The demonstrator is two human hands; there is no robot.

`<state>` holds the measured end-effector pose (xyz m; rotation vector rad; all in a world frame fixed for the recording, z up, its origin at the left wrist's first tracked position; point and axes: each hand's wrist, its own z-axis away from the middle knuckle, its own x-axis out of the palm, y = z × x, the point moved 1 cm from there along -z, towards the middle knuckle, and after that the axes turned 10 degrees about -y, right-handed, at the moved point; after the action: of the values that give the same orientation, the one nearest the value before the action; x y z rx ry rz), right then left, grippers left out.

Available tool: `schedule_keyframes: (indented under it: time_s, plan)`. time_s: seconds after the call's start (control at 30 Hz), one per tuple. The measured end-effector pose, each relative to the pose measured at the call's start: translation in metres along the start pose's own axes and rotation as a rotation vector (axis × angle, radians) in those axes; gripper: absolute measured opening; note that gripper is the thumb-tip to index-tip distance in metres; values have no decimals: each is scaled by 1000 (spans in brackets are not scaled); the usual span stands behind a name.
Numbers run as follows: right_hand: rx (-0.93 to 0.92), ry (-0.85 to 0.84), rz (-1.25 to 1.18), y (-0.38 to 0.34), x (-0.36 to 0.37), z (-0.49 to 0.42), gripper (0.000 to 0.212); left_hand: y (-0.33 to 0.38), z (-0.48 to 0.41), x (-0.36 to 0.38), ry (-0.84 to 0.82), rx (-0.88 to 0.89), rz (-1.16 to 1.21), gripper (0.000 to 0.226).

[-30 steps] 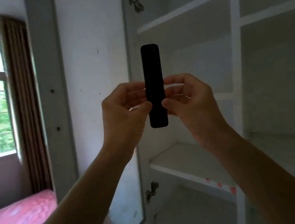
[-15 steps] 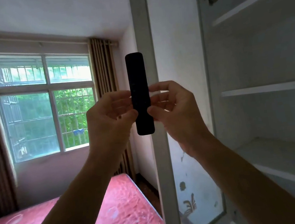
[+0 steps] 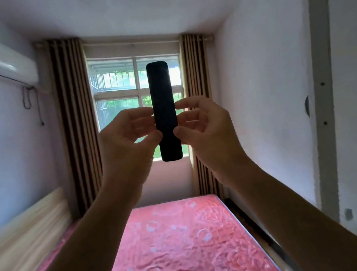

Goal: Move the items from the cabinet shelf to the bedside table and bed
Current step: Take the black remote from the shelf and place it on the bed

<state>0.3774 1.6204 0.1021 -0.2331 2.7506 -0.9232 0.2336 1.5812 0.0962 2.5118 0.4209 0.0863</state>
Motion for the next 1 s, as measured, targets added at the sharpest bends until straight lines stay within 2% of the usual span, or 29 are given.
schedule_keyframes:
  time_s: [0.33,0.7,1.0]
  plan:
    - [0,-172,-247,33,138,-32,36,-24,10,-126,166,-42,-313,32]
    - [-33,-356,-471,103,254,-94,36,-79,-14,-216,313,-104,-651,34]
    - [34,-526,-658,159,338,-135,39,-129,-29,-268,458,-195,-814,32]
